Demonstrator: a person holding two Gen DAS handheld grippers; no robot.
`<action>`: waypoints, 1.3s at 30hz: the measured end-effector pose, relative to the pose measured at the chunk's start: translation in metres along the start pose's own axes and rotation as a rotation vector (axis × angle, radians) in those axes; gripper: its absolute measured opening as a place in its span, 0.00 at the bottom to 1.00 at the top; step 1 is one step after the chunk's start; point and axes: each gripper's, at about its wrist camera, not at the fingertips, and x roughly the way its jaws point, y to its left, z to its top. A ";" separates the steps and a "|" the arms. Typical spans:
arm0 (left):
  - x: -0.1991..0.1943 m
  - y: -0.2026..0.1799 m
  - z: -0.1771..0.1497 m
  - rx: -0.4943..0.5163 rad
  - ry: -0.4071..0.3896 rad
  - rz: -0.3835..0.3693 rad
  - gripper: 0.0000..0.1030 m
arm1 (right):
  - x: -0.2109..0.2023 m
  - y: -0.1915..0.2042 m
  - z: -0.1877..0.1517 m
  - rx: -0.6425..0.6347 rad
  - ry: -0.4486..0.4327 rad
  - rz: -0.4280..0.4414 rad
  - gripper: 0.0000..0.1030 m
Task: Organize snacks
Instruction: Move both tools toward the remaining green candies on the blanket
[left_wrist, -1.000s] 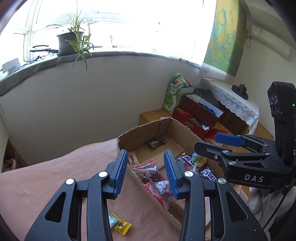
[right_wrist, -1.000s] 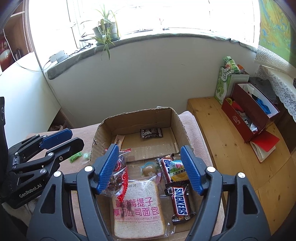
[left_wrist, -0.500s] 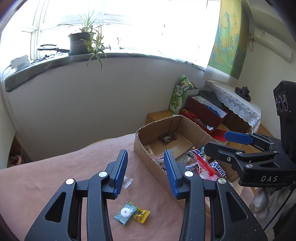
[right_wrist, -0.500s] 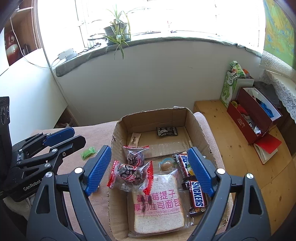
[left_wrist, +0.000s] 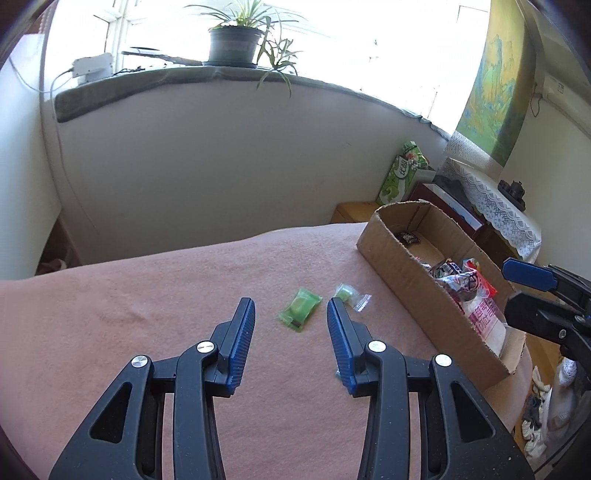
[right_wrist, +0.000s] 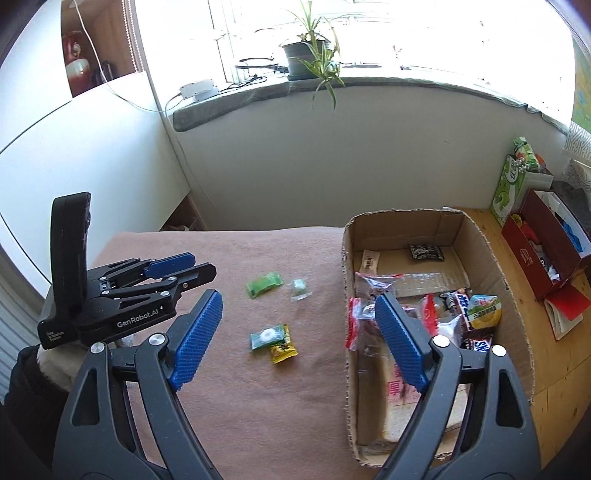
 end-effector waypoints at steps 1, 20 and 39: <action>-0.001 0.005 -0.003 -0.005 0.006 0.000 0.38 | 0.004 0.007 -0.002 -0.009 0.009 0.012 0.85; 0.007 0.042 -0.010 -0.022 0.066 -0.019 0.38 | 0.093 0.029 -0.008 0.089 0.274 0.123 0.67; 0.073 0.004 0.006 0.085 0.178 -0.086 0.31 | 0.129 0.027 -0.029 0.137 0.361 0.110 0.53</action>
